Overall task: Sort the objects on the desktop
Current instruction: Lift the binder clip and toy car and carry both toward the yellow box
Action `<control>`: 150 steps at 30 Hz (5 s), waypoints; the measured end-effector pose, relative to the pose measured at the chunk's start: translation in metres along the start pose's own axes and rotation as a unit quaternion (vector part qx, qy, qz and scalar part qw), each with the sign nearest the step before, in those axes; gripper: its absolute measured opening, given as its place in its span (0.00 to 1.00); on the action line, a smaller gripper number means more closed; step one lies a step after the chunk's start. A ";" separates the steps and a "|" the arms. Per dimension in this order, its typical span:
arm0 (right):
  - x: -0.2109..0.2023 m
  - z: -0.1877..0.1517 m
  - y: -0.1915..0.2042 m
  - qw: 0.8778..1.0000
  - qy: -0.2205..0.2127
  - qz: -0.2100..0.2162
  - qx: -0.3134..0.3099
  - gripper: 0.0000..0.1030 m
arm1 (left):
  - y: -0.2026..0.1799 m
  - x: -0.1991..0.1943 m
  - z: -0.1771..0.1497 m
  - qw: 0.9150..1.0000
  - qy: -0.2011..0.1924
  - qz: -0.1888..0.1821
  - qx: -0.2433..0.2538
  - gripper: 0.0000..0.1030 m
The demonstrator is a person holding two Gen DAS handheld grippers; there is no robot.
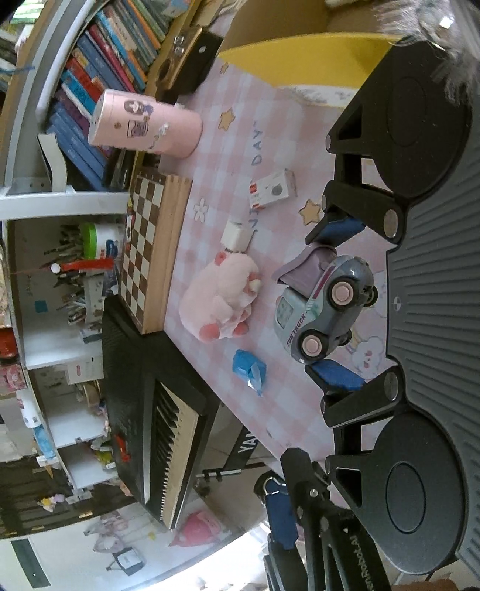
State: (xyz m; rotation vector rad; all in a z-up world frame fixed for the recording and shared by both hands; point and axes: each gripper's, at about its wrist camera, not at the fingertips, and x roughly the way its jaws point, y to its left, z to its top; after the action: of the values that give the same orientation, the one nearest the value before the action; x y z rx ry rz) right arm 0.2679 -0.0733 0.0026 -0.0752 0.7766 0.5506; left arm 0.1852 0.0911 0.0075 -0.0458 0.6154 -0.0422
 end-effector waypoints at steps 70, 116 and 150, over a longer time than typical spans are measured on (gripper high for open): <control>-0.193 -0.218 0.065 0.957 0.000 -0.184 0.226 0.62 | -0.071 -0.132 -0.102 0.955 0.028 -0.260 0.141 0.38; -0.209 -0.194 -0.083 0.945 -0.004 -0.212 0.249 0.62 | -0.204 -0.060 -0.051 0.940 0.030 -0.303 0.156 0.38; -0.188 -0.074 -0.238 0.977 -0.082 -0.156 0.119 0.62 | -0.298 0.025 0.023 0.969 -0.051 -0.180 0.161 0.38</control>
State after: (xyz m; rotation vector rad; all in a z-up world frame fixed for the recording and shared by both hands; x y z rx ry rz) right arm 0.2291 -0.3803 0.0461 0.0686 0.6482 0.1614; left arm 0.2112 -0.2070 0.0280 0.1557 0.4845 -0.4880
